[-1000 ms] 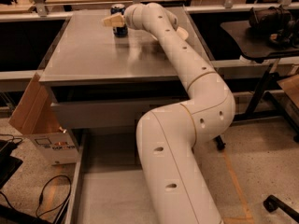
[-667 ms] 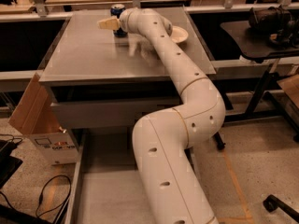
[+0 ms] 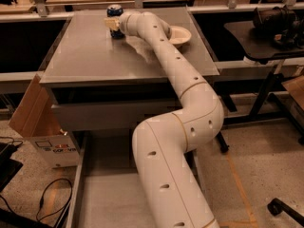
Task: Place pepsi can into middle drawer
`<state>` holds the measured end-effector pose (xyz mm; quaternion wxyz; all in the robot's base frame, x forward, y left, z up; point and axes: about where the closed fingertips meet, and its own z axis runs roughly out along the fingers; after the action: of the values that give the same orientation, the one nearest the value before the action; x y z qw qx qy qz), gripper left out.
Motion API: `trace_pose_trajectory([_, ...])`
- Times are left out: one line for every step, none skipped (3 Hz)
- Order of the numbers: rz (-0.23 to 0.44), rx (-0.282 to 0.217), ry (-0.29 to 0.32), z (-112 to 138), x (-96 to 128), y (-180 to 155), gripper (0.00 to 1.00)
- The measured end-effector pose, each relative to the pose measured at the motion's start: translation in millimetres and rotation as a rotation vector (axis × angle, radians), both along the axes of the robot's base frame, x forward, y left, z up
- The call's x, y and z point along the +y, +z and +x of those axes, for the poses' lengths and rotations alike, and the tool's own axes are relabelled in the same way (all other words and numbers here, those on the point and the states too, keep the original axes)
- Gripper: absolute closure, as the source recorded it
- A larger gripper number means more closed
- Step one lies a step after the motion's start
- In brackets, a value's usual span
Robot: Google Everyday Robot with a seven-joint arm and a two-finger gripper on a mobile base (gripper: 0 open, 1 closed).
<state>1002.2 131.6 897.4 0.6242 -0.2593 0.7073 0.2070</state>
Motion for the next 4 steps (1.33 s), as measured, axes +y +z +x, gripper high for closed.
trace_pose_trajectory([-0.001,0.003,0.003,0,3,-3,0.8])
trace_pose_trajectory([-0.002,0.005,0.005,0,6,-4,1.0])
trace_pose_trajectory([-0.002,0.005,0.006,0,6,-5,1.0])
trace_pose_trajectory([-0.005,0.034,0.063,-15,9,0,1.0])
